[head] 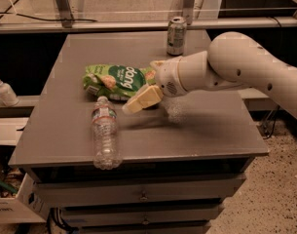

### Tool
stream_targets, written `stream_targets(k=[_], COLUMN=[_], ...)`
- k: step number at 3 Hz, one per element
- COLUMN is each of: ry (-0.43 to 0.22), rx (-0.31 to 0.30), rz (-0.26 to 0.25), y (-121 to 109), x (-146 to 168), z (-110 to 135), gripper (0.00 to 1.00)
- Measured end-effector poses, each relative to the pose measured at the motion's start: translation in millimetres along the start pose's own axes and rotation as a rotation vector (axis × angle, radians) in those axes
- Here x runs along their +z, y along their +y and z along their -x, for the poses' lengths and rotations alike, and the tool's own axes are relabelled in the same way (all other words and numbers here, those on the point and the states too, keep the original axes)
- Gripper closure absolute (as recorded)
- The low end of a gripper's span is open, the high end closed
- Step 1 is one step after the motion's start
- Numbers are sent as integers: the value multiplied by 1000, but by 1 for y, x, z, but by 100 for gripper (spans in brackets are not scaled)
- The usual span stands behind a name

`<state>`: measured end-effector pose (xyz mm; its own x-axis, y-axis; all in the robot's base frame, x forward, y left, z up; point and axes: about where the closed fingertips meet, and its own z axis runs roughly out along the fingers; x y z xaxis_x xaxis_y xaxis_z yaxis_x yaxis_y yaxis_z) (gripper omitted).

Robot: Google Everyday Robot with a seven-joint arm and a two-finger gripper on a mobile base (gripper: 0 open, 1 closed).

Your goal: Move green rice chip bag near water bottle

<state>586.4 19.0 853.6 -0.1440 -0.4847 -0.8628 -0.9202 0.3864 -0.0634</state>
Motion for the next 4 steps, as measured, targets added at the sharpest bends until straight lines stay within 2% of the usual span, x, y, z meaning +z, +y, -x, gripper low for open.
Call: stream_targets(k=[2,4], ry=[8,16], rx=[5,22], rz=[-106,-143], y=[-39,-59], x=[-46,-90], z=[-22,-56], gripper=[0,0])
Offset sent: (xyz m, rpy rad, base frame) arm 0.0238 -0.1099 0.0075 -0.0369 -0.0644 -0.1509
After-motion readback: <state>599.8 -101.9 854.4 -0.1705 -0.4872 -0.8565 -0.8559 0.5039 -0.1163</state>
